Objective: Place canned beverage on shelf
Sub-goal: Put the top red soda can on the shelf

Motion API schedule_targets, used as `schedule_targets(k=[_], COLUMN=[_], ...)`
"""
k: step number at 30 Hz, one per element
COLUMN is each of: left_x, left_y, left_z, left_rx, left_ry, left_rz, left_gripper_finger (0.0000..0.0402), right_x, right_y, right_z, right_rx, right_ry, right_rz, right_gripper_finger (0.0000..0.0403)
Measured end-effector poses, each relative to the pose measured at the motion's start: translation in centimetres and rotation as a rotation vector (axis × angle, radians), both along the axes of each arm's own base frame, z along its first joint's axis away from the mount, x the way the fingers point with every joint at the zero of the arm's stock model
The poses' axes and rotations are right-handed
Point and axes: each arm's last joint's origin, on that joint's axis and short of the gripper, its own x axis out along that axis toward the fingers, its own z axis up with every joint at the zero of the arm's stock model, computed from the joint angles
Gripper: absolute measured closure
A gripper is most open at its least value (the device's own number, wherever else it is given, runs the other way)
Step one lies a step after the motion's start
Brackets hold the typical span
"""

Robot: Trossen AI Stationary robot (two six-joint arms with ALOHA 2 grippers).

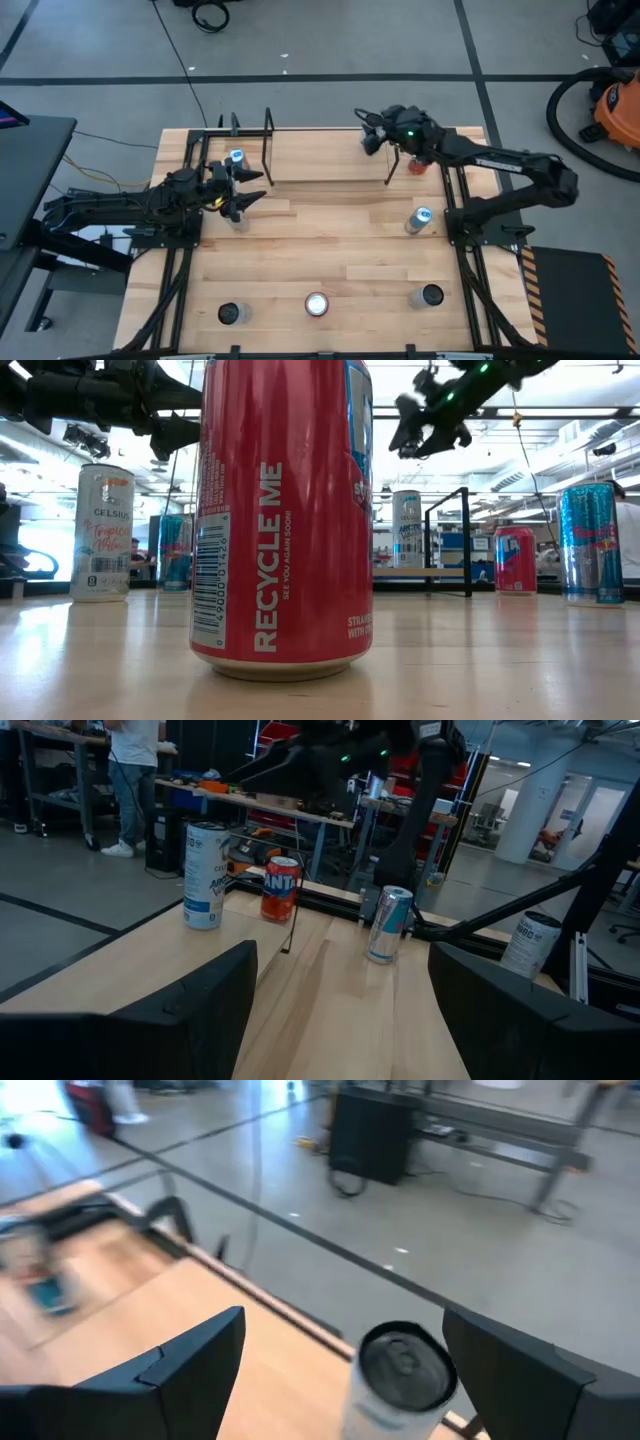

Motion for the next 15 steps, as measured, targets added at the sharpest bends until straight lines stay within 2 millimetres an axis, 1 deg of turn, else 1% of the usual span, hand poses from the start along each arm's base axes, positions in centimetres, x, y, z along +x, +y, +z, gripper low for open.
schedule_targets(k=[3, 6, 15], left_x=[0.0, 0.0, 0.0], left_y=[0.0, 0.0, 0.0], left_z=[0.0, 0.0, 0.0], left_rx=[0.000, 0.000, -0.001], left_ry=[0.000, 0.000, 0.000], left_rz=[0.000, 0.000, 0.000], left_gripper_finger=[0.0104, 0.0104, 0.0104], right_x=[-1.1, -2.4, -6.0], right_y=[1.3, 2.6, 6.0], right_z=[0.8, 1.1, 0.7], right_rx=[0.023, 0.061, 0.269], right_ry=[-0.007, 0.019, 0.123], right_rz=[0.056, 0.103, 0.195], right_gripper_finger=[0.0053, 0.0055, 0.0056])
